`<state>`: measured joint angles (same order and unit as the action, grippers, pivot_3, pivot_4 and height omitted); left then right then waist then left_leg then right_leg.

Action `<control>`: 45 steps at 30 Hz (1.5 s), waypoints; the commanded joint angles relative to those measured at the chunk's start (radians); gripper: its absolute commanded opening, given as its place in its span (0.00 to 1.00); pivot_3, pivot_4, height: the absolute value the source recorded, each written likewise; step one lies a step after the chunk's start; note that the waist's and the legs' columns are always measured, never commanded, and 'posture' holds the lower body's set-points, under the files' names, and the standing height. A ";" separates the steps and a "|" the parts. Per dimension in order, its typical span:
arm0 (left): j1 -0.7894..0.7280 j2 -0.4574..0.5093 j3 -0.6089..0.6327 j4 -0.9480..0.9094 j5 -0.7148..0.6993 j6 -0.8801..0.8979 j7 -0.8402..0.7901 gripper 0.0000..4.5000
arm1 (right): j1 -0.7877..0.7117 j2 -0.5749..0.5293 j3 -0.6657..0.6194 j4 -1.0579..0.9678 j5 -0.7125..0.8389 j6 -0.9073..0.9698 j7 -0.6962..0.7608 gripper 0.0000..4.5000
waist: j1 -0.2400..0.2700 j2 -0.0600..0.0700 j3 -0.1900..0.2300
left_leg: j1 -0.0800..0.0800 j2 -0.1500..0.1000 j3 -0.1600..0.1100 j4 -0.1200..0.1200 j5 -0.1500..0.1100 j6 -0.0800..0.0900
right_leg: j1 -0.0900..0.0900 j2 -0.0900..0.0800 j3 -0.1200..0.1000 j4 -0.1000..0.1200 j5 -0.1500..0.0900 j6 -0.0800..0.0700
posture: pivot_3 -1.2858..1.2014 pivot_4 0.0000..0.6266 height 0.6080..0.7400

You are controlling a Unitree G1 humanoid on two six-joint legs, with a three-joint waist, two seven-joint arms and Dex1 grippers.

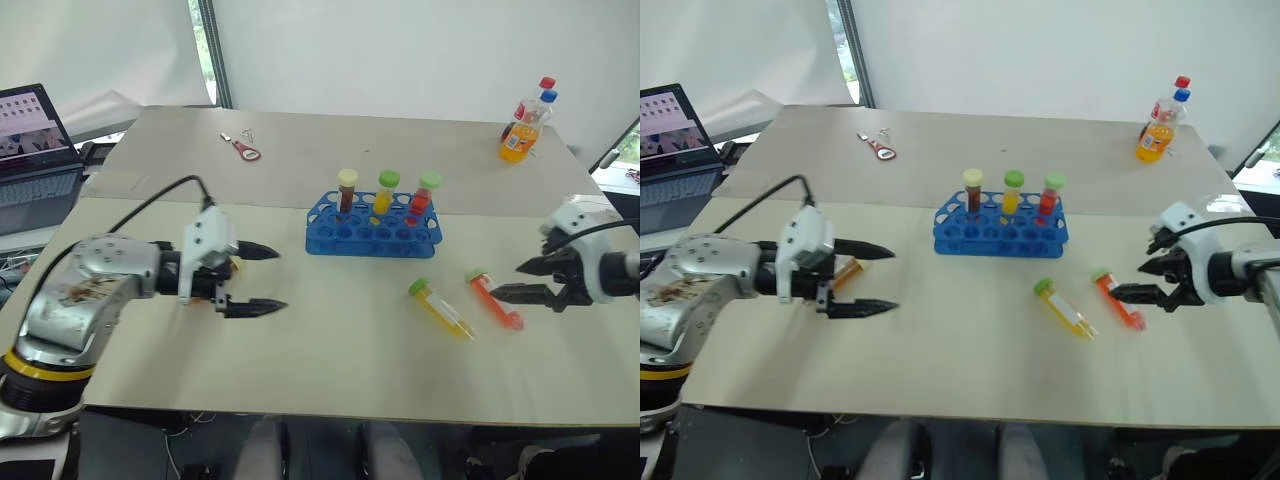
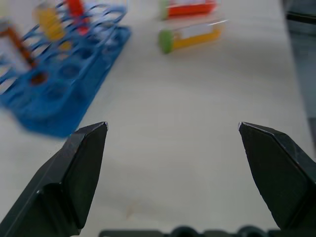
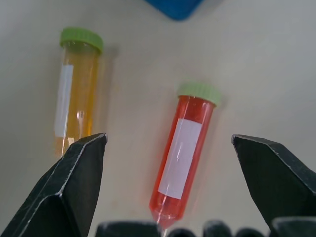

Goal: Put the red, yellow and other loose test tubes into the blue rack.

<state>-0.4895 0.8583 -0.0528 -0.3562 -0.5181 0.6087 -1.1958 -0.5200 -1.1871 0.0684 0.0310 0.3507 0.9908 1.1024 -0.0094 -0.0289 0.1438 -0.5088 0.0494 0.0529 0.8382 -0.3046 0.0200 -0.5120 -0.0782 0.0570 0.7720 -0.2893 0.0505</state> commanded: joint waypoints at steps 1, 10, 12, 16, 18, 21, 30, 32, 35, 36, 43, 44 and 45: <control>-0.063 -0.033 -0.047 -0.021 -0.002 -0.033 -0.026 1.00 | -0.112 0.017 0.101 0.071 -0.060 0.061 0.009 1.00 | -0.003 0.000 0.000 | 0.000 0.000 0.000 0.000 0.000 0.000 | 0.000 0.000 0.000 0.000 0.000 0.000 | 0.52 0.24 0.41; -0.127 -0.119 -0.134 0.005 0.040 -0.097 -0.035 1.00 | -0.279 0.113 0.305 0.325 -0.227 -0.036 0.053 1.00 | -0.002 0.000 0.000 | 0.000 0.000 0.000 0.000 0.000 0.000 | 0.000 0.000 0.000 -0.001 0.000 0.000 | 0.52 0.24 0.41; -0.123 -0.127 -0.140 0.003 0.048 -0.103 -0.029 1.00 | -0.307 0.130 0.329 0.376 -0.249 -0.055 0.077 1.00 | -0.003 0.000 0.000 | 0.000 0.000 0.000 0.000 0.000 0.000 | 0.000 0.000 0.000 0.000 0.000 0.000 | 0.52 0.24 0.41; -0.105 -0.135 -0.140 -0.007 0.055 -0.104 -0.017 1.00 | -0.354 0.163 0.354 0.457 -0.284 -0.094 0.130 0.88 | -0.004 0.000 0.000 | 0.000 0.000 0.000 0.000 0.000 0.000 | 0.000 0.000 0.000 0.000 0.000 0.000 | 0.52 0.24 0.41; -0.096 -0.134 -0.140 -0.008 0.059 -0.108 -0.013 1.00 | -0.376 0.182 0.362 0.495 -0.304 -0.108 0.146 0.73 | -0.004 0.000 0.000 | 0.000 0.000 0.000 0.000 0.000 0.000 | 0.000 0.000 0.000 0.000 0.000 0.000 | 0.52 0.24 0.41; -0.089 -0.134 -0.139 -0.011 0.061 -0.109 -0.011 1.00 | -0.398 0.201 0.376 0.533 -0.330 -0.116 0.179 0.50 | -0.003 0.000 0.000 | 0.000 0.000 -0.001 0.000 0.000 0.000 | 0.000 0.000 0.000 0.000 0.000 0.000 | 0.52 0.24 0.41; -0.057 -0.126 -0.112 -0.004 0.062 -0.108 0.001 1.00 | -0.422 0.192 0.298 0.479 -0.310 -0.073 0.222 0.22 | -0.004 0.001 0.000 | 0.000 0.000 -0.001 0.000 0.000 0.000 | 0.000 0.000 0.000 0.000 0.000 0.000 | 0.52 0.24 0.41; -0.042 -0.125 -0.090 0.004 0.055 -0.096 0.021 1.00 | -0.385 0.178 0.186 0.335 -0.249 -0.111 0.196 0.22 | -0.003 0.004 0.002 | 0.000 0.000 -0.001 0.000 0.000 0.000 | -0.001 0.000 0.000 0.000 0.000 0.000 | 0.52 0.24 0.41; -0.021 -0.147 -0.064 0.003 0.035 -0.083 0.058 1.00 | -0.267 0.240 -0.046 0.129 -0.149 -0.194 0.078 0.22 | -0.002 0.004 0.002 | -0.001 0.000 -0.001 0.000 0.000 0.000 | -0.001 0.000 0.000 0.001 0.000 0.000 | 0.52 0.24 0.41; -0.018 -0.155 -0.061 0.002 0.029 -0.075 0.068 1.00 | -0.230 0.286 -0.120 0.082 -0.117 -0.210 0.022 0.22 | -0.002 0.004 0.002 | 0.000 0.000 -0.002 -0.001 0.000 0.000 | -0.001 0.000 0.000 0.001 0.000 0.000 | 0.52 0.24 0.41; -0.033 -0.202 -0.055 0.003 0.001 -0.024 0.121 1.00 | -0.065 0.631 -0.335 -0.102 -0.074 -0.485 -0.349 0.22 | 0.003 0.004 0.002 | -0.001 -0.001 -0.006 0.001 0.000 -0.001 | 0.002 0.000 -0.003 0.001 0.000 0.001 | 0.52 0.24 0.41; -0.037 -0.206 -0.055 0.004 -0.003 -0.019 0.126 1.00 | -0.063 0.662 -0.343 -0.099 -0.068 -0.502 -0.384 0.22 | 0.002 0.004 0.002 | -0.001 -0.001 -0.006 0.001 0.000 -0.001 | 0.002 0.000 -0.002 0.001 0.000 0.001 | 0.52 0.24 0.41; -0.045 -0.214 -0.059 0.007 -0.004 -0.013 0.135 1.00 | -0.060 0.693 -0.339 -0.080 -0.082 -0.559 -0.422 0.22 | 0.002 0.004 0.002 | -0.001 -0.001 -0.006 0.001 0.001 -0.001 | 0.002 0.000 -0.002 0.001 0.000 0.001 | 0.52 0.24 0.41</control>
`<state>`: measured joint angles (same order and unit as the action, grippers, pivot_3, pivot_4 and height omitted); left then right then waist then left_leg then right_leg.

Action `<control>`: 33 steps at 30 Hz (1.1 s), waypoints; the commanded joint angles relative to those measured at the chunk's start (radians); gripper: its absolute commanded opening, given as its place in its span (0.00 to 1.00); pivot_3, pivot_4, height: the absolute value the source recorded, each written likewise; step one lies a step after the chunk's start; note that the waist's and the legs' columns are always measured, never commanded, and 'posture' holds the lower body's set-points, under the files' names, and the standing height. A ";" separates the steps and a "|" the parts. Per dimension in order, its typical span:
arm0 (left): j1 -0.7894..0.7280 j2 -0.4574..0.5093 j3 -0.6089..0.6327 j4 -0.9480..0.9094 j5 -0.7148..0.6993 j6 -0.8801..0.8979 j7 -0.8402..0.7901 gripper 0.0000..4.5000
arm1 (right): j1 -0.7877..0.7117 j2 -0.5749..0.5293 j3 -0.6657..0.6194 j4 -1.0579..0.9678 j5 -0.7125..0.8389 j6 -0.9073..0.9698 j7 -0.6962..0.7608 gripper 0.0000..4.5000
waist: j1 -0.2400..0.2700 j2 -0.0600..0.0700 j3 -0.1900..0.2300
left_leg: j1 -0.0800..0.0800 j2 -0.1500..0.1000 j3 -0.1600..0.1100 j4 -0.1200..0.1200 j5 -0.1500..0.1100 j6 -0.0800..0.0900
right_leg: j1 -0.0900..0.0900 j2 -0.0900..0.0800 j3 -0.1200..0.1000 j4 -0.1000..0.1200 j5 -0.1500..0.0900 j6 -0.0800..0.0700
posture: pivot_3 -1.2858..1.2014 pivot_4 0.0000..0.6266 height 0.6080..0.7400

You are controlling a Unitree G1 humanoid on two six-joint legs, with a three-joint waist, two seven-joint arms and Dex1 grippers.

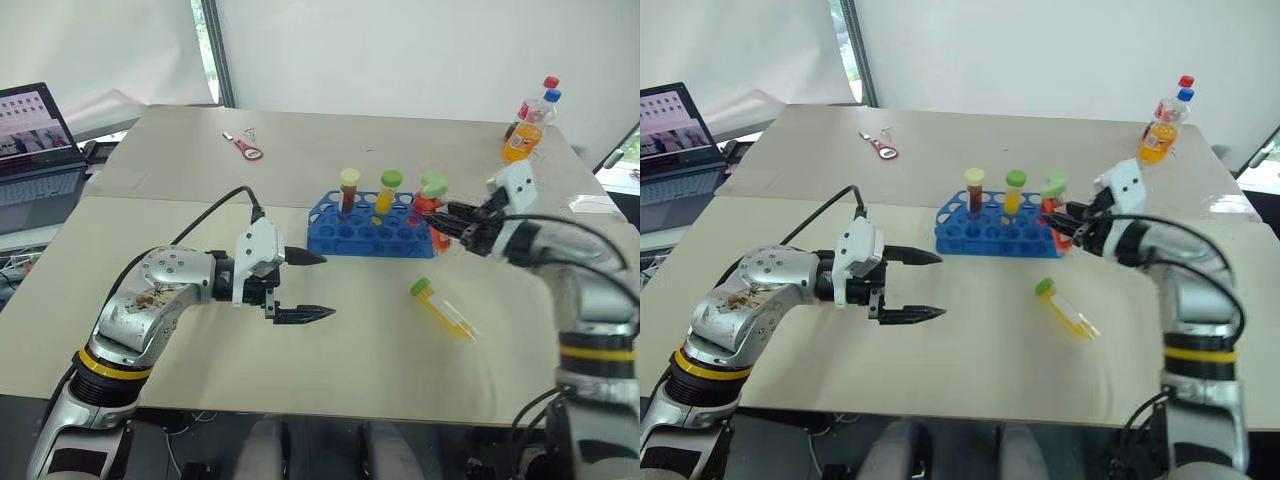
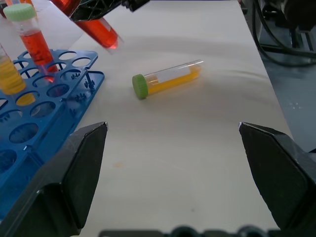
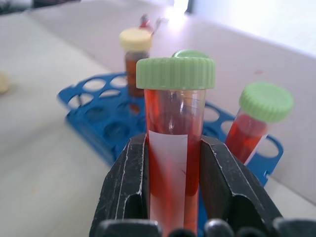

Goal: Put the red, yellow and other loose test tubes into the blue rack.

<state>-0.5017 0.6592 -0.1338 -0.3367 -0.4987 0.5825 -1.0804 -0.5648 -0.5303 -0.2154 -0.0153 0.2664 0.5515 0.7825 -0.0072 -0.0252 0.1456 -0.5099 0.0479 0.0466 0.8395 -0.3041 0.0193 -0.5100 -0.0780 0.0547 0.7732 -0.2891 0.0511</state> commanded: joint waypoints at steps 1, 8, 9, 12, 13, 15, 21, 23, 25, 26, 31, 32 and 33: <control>-0.038 -0.019 0.021 -0.010 -0.024 0.016 0.025 1.00 | -0.013 0.057 -0.050 -0.021 -0.010 -0.163 -0.129 0.22 | -0.001 0.000 0.000 | 0.000 0.000 0.000 0.000 0.000 0.000 | 0.000 0.000 0.000 0.000 0.000 0.000 | 0.52 0.24 0.41; -0.057 -0.049 0.014 -0.003 -0.025 0.037 0.063 1.00 | 0.001 0.156 -0.018 0.098 -0.038 -0.343 -0.251 0.22 | -0.009 0.000 0.000 | 0.000 0.000 -0.001 0.000 0.000 0.000 | -0.001 0.000 0.000 0.001 0.000 0.000 | 0.52 0.24 0.41; -0.058 -0.052 0.012 -0.001 -0.023 0.036 0.065 1.00 | 0.003 0.161 -0.011 0.110 -0.040 -0.356 -0.253 0.22 | -0.009 0.000 0.000 | 0.000 0.000 -0.001 0.000 0.000 0.000 | -0.001 0.001 0.000 0.001 0.000 0.000 | 0.52 0.24 0.41; -0.063 -0.068 0.008 0.012 -0.011 0.034 0.088 1.00 | 0.005 0.179 0.003 0.144 -0.046 -0.395 -0.272 0.22 | -0.009 0.000 0.000 | 0.000 0.000 -0.001 0.000 0.000 0.000 | -0.001 0.000 0.000 0.003 0.000 0.000 | 0.52 0.24 0.41; -0.063 -0.070 0.008 0.013 -0.011 0.035 0.091 1.00 | 0.007 0.184 0.007 0.152 -0.048 -0.406 -0.277 0.22 | -0.009 0.000 0.000 | 0.000 0.000 -0.001 0.000 0.000 0.000 | -0.001 0.000 0.000 0.003 0.000 0.000 | 0.52 0.24 0.41; -0.064 -0.072 0.008 0.012 -0.016 0.041 0.095 1.00 | 0.007 0.199 0.005 0.182 -0.048 -0.430 -0.298 0.22 | -0.009 0.000 0.000 | 0.000 0.000 -0.001 0.001 0.000 0.000 | -0.002 0.000 0.000 0.005 0.000 0.000 | 0.52 0.24 0.41; -0.056 -0.071 0.006 0.001 -0.021 0.046 0.100 1.00 | 0.010 0.213 0.014 0.234 -0.065 -0.499 -0.339 0.22 | -0.010 0.000 0.000 | 0.000 0.000 -0.001 0.001 0.000 0.000 | -0.002 0.000 0.000 0.007 -0.001 -0.002 | 0.52 0.24 0.41; -0.057 -0.072 0.005 0.000 -0.020 0.047 0.103 1.00 | 0.009 0.216 0.024 0.246 -0.072 -0.521 -0.345 0.22 | -0.009 0.000 0.000 | 0.000 0.000 -0.001 0.001 0.000 0.000 | -0.002 0.000 0.000 0.007 -0.001 -0.001 | 0.52 0.24 0.41; -0.060 -0.076 0.004 0.000 -0.020 0.048 0.107 1.00 | 0.007 0.223 0.030 0.254 -0.075 -0.536 -0.357 0.22 | -0.010 0.000 0.000 | 0.000 0.000 -0.001 0.002 0.000 0.000 | -0.002 0.000 0.000 0.008 -0.002 -0.001 | 0.52 0.24 0.41; -0.063 -0.079 0.004 0.001 -0.020 0.050 0.111 1.00 | 0.005 0.229 0.034 0.262 -0.083 -0.553 -0.369 0.22 | -0.010 0.000 0.000 | 0.000 0.000 -0.001 0.002 0.000 0.000 | -0.002 0.000 0.000 0.008 -0.002 -0.001 | 0.52 0.24 0.41; -0.075 -0.092 0.003 0.001 -0.021 0.060 0.126 1.00 | -0.003 0.257 0.048 0.304 -0.098 -0.598 -0.409 0.22 | -0.012 0.000 0.000 | 0.000 0.000 -0.001 0.002 0.000 0.000 | -0.003 0.000 0.000 0.008 -0.002 -0.002 | 0.52 0.24 0.41; -0.078 -0.095 0.002 0.002 -0.021 0.062 0.130 1.00 | 0.000 0.263 0.052 0.308 -0.101 -0.606 -0.415 0.22 | -0.012 0.000 0.000 | 0.000 0.000 -0.001 0.002 0.000 0.000 | -0.003 0.001 0.000 0.008 -0.002 -0.002 | 0.52 0.24 0.41; -0.080 -0.098 0.002 0.001 -0.022 0.064 0.133 1.00 | 0.004 0.267 0.055 0.308 -0.103 -0.612 -0.421 0.22 | -0.013 0.000 0.000 | 0.000 0.000 -0.001 0.002 0.000 0.000 | -0.003 0.000 0.000 0.009 -0.002 -0.002 | 0.52 0.24 0.41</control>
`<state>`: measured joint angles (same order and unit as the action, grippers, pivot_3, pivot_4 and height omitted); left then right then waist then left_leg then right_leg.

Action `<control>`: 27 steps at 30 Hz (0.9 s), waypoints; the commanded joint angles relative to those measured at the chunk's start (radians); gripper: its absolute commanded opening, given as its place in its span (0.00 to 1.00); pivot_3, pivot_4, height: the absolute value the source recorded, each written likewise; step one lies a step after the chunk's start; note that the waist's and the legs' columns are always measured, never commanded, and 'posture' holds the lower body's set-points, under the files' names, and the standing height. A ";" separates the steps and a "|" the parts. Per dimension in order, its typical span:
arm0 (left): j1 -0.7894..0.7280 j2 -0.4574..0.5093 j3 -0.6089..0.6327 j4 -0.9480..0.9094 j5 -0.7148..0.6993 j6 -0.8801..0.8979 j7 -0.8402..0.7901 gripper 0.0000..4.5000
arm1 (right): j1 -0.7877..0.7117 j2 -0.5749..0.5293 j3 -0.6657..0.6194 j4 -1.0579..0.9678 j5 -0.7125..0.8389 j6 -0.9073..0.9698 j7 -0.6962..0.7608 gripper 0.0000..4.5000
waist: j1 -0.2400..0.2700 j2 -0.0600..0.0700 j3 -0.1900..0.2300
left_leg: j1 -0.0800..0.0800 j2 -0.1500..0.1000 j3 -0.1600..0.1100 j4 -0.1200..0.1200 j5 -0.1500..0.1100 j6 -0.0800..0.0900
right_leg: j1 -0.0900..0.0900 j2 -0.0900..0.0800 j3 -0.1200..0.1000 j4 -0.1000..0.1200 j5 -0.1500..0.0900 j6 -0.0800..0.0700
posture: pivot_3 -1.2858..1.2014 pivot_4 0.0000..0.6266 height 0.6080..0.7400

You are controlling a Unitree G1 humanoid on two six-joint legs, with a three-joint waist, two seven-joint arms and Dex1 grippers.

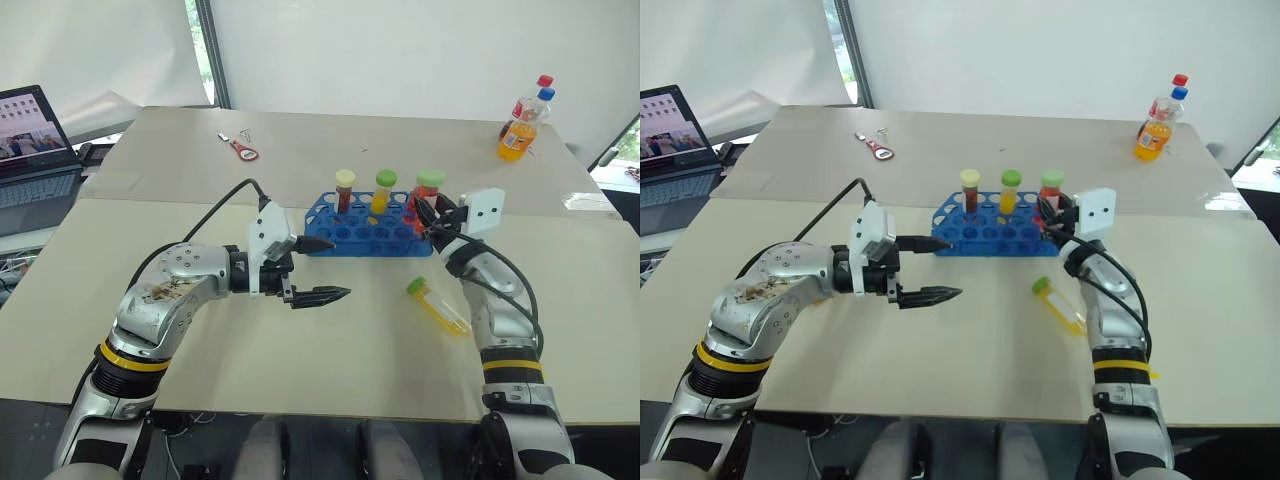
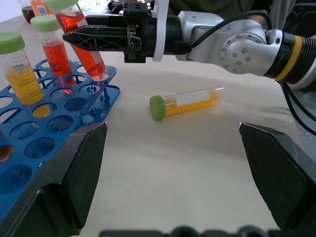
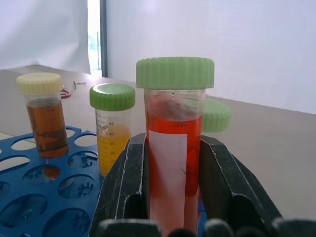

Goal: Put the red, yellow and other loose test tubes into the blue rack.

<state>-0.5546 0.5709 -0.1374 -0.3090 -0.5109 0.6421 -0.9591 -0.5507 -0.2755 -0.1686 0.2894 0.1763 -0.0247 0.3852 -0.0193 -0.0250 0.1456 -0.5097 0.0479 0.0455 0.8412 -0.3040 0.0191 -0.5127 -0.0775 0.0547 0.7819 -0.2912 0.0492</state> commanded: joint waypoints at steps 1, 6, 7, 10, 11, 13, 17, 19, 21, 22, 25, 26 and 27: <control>-0.030 -0.014 0.006 -0.027 -0.011 0.006 0.017 1.00 | -0.005 0.019 0.007 0.002 -0.009 -0.038 -0.029 0.22 | -0.002 0.000 0.000 | 0.000 0.000 0.000 0.000 0.000 0.000 | 0.000 0.000 0.000 0.000 0.000 0.000 | 0.52 0.24 0.41; -0.043 -0.041 0.011 -0.025 -0.013 0.022 0.047 1.00 | 0.022 0.043 -0.003 -0.015 0.017 -0.057 -0.031 0.22 | -0.006 0.000 0.000 | 0.000 0.000 0.000 0.001 0.000 0.000 | -0.001 0.000 0.000 0.003 -0.001 0.000 | 0.52 0.24 0.41; -0.045 -0.045 0.010 -0.025 -0.015 0.025 0.051 1.00 | 0.026 0.045 -0.007 -0.016 0.019 -0.060 -0.036 0.22 | -0.008 0.000 0.000 | 0.000 0.000 0.000 0.001 0.000 0.000 | -0.001 0.000 0.000 0.003 -0.001 0.000 | 0.52 0.24 0.41; -0.054 -0.058 0.009 -0.021 -0.013 0.028 0.068 1.00 | 0.033 0.043 -0.014 -0.019 0.021 -0.053 -0.045 0.45 | -0.012 0.000 0.000 | 0.000 0.000 -0.001 0.001 0.000 0.000 | -0.001 0.000 0.000 0.003 -0.001 -0.001 | 0.52 0.24 0.41; -0.057 -0.063 0.009 -0.020 -0.013 0.030 0.074 1.00 | 0.037 0.041 -0.019 -0.026 0.024 -0.040 -0.053 0.53 | -0.013 0.000 0.000 | 0.000 0.000 -0.001 0.001 0.000 0.000 | -0.001 0.000 0.000 0.003 -0.002 -0.001 | 0.52 0.24 0.41; -0.060 -0.070 0.009 -0.016 -0.009 0.029 0.083 1.00 | 0.047 0.025 -0.021 -0.047 0.020 -0.014 -0.056 0.68 | -0.013 0.000 0.000 | 0.000 0.000 -0.001 0.001 0.000 0.000 | -0.001 0.000 0.000 0.004 -0.002 0.000 | 0.52 0.24 0.41; -0.062 -0.077 0.014 -0.015 -0.006 0.031 0.098 1.00 | 0.106 -0.064 -0.039 -0.206 0.047 0.136 -0.023 0.83 | -0.009 0.000 0.000 | -0.001 -0.001 -0.001 0.001 0.000 0.000 | -0.001 0.000 0.000 0.004 -0.002 0.000 | 0.52 0.24 0.41; -0.058 -0.075 0.015 -0.021 -0.006 0.032 0.101 1.00 | 0.152 -0.133 -0.053 -0.313 0.067 0.234 0.001 0.83 | -0.005 0.000 0.000 | -0.001 -0.001 -0.002 0.001 0.000 0.000 | -0.001 -0.001 0.000 0.004 -0.002 0.000 | 0.52 0.24 0.41; -0.052 -0.063 0.016 -0.026 -0.006 0.035 0.098 1.00 | 0.214 -0.236 -0.069 -0.456 0.102 0.375 0.047 0.83 | 0.001 0.000 0.000 | -0.001 -0.001 -0.002 0.001 0.000 0.000 | -0.001 -0.001 0.000 0.004 -0.002 0.000 | 0.52 0.24 0.41; -0.047 -0.052 0.015 -0.027 -0.003 0.031 0.087 1.00 | 0.244 -0.291 -0.079 -0.529 0.131 0.457 0.074 0.83 | 0.003 0.000 0.000 | -0.001 -0.001 -0.002 0.001 0.000 0.000 | -0.001 -0.001 0.000 0.004 -0.003 0.000 | 0.52 0.24 0.41; -0.028 -0.012 0.010 -0.033 -0.013 0.015 0.031 1.00 | 0.294 -0.467 -0.082 -0.693 0.203 0.731 0.140 0.83 | 0.004 0.000 0.000 | -0.001 -0.001 -0.003 0.001 0.000 0.000 | 0.000 0.000 0.000 0.003 -0.004 0.000 | 0.52 0.24 0.41; -0.020 0.008 0.005 -0.035 -0.016 0.005 -0.001 1.00 | 0.293 -0.525 -0.083 -0.735 0.250 0.827 0.172 0.83 | 0.002 0.000 0.000 | 0.000 -0.001 -0.003 0.001 0.000 0.000 | 0.001 0.000 0.000 0.003 -0.005 -0.001 | 0.52 0.24 0.41; -0.013 0.026 -0.002 -0.034 -0.010 -0.012 -0.029 1.00 | 0.285 -0.580 -0.072 -0.764 0.282 0.916 0.197 0.83 | -0.001 0.000 0.000 | 0.000 -0.001 -0.003 0.001 0.000 0.000 | 0.001 0.000 0.000 0.003 -0.005 -0.001 | 0.52 0.24 0.41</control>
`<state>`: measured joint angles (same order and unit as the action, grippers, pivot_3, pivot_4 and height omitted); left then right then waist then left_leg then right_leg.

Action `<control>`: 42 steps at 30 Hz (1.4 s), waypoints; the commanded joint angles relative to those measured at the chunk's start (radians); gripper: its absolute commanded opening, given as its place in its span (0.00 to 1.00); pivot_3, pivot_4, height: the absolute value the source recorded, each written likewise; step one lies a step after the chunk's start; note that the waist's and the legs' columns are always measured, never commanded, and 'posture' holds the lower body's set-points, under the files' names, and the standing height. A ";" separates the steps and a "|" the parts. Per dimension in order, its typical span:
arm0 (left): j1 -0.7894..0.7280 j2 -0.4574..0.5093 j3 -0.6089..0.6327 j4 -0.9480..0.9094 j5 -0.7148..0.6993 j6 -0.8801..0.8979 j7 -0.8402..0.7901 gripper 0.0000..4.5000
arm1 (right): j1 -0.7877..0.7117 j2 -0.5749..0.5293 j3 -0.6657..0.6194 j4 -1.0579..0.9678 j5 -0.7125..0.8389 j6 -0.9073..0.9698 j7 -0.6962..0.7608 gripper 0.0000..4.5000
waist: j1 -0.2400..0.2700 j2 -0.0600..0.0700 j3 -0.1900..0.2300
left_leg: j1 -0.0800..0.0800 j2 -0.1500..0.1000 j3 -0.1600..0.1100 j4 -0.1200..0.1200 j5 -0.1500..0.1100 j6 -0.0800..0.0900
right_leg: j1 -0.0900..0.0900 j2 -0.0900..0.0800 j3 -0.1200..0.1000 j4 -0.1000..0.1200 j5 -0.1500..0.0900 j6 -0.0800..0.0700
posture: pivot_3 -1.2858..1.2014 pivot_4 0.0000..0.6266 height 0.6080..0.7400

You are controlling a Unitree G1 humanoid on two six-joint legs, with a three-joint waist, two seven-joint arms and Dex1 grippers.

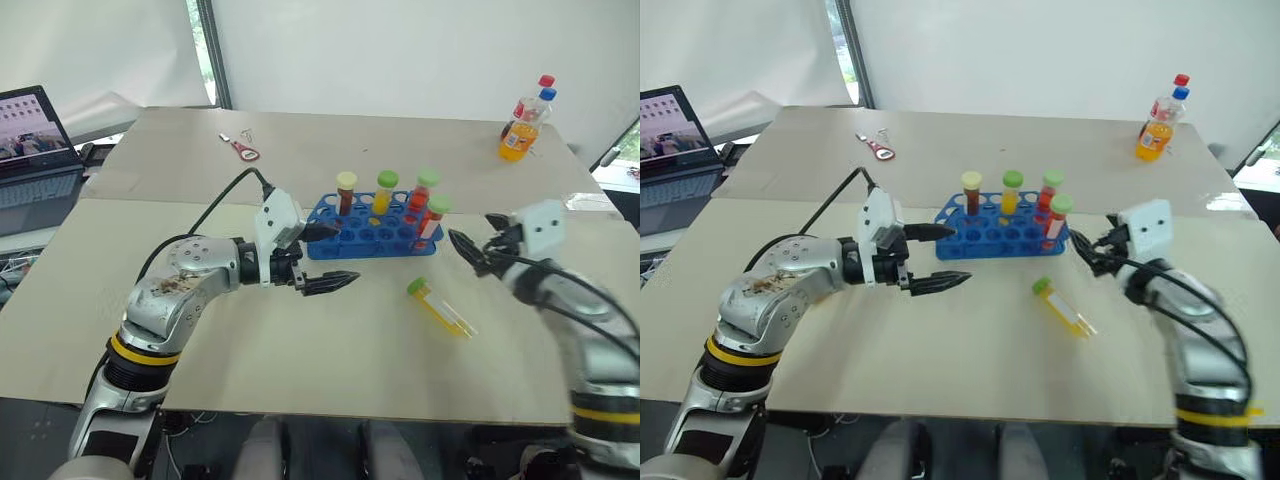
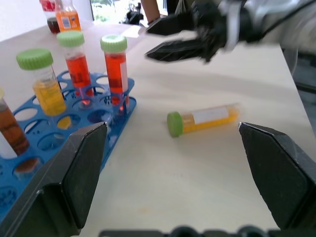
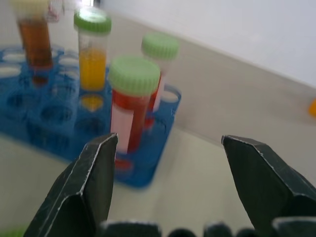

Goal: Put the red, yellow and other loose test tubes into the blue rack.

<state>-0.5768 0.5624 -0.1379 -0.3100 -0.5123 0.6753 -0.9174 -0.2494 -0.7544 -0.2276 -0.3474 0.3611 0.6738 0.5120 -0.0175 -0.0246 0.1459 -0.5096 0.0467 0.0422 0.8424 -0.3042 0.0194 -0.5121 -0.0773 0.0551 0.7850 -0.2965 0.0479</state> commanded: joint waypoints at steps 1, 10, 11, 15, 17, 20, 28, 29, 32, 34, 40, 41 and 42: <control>0.016 0.052 -0.009 -0.029 -0.001 -0.063 -0.100 1.00 | -0.033 -0.148 0.004 -0.144 0.129 0.307 0.087 0.83 | -0.003 0.000 0.000 | 0.000 0.000 0.000 0.000 0.000 0.000 | 0.000 0.000 0.000 0.001 0.000 -0.001 | 0.52 0.24 0.41; 0.055 0.123 -0.057 -0.039 0.040 -0.172 -0.233 1.00 | -0.222 -0.263 0.290 -0.111 0.161 0.600 0.125 0.83 | 0.009 0.000 0.000 | 0.000 0.000 -0.001 0.000 0.000 0.000 | 0.001 0.000 -0.001 -0.001 -0.003 -0.001 | 0.52 0.24 0.41; 0.061 0.125 -0.060 -0.045 0.041 -0.176 -0.240 1.00 | -0.245 -0.269 0.326 -0.091 0.151 0.606 0.132 0.83 | 0.009 0.000 0.000 | 0.000 -0.001 -0.002 0.000 0.000 0.000 | 0.002 0.000 -0.001 -0.001 -0.003 0.000 | 0.52 0.24 0.41; 0.080 0.115 -0.075 -0.052 0.064 -0.201 -0.234 1.00 | -0.350 -0.279 0.466 0.000 0.116 0.608 0.191 0.83 | 0.009 0.000 0.000 | -0.001 -0.001 -0.002 0.000 0.000 0.000 | 0.002 0.000 -0.001 -0.003 -0.003 0.000 | 0.52 0.24 0.41; 0.086 0.111 -0.082 -0.050 0.077 -0.214 -0.229 1.00 | -0.393 -0.290 0.534 0.030 0.096 0.598 0.235 0.83 | 0.007 0.000 0.000 | -0.002 -0.001 -0.003 0.000 0.000 0.000 | 0.001 0.000 -0.001 -0.003 -0.003 0.000 | 0.52 0.24 0.41; 0.101 0.107 -0.090 -0.053 0.093 -0.231 -0.228 1.00 | -0.458 -0.291 0.622 0.084 0.066 0.588 0.296 0.83 | 0.005 0.000 0.000 | -0.001 -0.001 -0.003 0.000 0.000 0.001 | 0.001 0.000 -0.001 -0.003 -0.003 0.000 | 0.52 0.24 0.41; 0.114 0.103 -0.101 -0.043 0.133 -0.262 -0.229 1.00 | -0.534 -0.304 0.732 0.148 0.011 0.563 0.423 0.27 | 0.007 0.000 0.000 | -0.002 -0.001 -0.004 0.000 0.000 0.001 | 0.002 0.000 -0.002 -0.003 -0.003 0.000 | 0.52 0.24 0.41; 0.113 0.102 -0.101 -0.040 0.134 -0.263 -0.229 1.00 | -0.531 -0.303 0.724 0.147 0.010 0.558 0.428 0.22 | 0.007 0.000 0.000 | -0.002 -0.001 -0.004 -0.001 0.000 0.001 | 0.002 0.000 -0.002 -0.003 -0.003 0.000 | 0.52 0.24 0.41; 0.111 0.103 -0.089 -0.026 0.135 -0.263 -0.226 1.00 | -0.519 -0.308 0.670 0.124 0.019 0.530 0.449 0.21 | 0.006 0.000 0.000 | -0.002 -0.001 -0.004 -0.001 0.000 0.001 | 0.001 0.000 -0.002 -0.003 -0.003 0.000 | 0.52 0.24 0.41; 0.113 0.103 -0.062 -0.012 0.121 -0.250 -0.214 1.00 | -0.488 -0.312 0.583 0.074 0.050 0.499 0.457 0.21 | 0.007 0.000 0.000 | -0.002 -0.001 -0.004 -0.001 0.000 0.001 | 0.001 0.000 -0.002 -0.002 -0.003 0.000 | 0.52 0.24 0.41; 0.105 0.083 0.021 0.026 0.067 -0.203 -0.166 1.00 | -0.293 -0.001 0.186 -0.052 0.155 0.352 0.253 0.21 | 0.004 -0.001 0.000 | -0.001 -0.001 -0.008 -0.001 0.000 0.001 | 0.004 0.001 -0.004 -0.003 -0.003 0.000 | 0.52 0.24 0.41; 0.103 0.078 0.030 0.030 0.061 -0.197 -0.158 1.00 | -0.264 0.068 0.141 -0.067 0.157 0.310 0.206 0.21 | 0.004 -0.001 0.000 | -0.001 -0.001 -0.009 -0.001 0.000 0.001 | 0.004 0.001 -0.004 -0.002 -0.003 0.001 | 0.52 0.24 0.41; 0.100 0.069 0.040 0.036 0.057 -0.196 -0.144 1.00 | -0.238 0.125 0.118 -0.081 0.137 0.251 0.160 0.21 | 0.004 -0.001 0.000 | -0.001 -0.001 -0.009 -0.001 0.000 0.001 | 0.004 0.001 -0.005 -0.002 -0.003 0.001 | 0.52 0.24 0.41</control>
<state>-0.4614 0.6365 -0.1321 -0.2652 -0.4337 0.4719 -1.0809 -0.4941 -0.6578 -0.0327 -0.3828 0.4955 1.0201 0.7444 -0.0135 -0.0259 0.1458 -0.5105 0.0455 0.0327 0.8412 -0.3044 0.0199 -0.5081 -0.0766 0.0505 0.7834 -0.2996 0.0484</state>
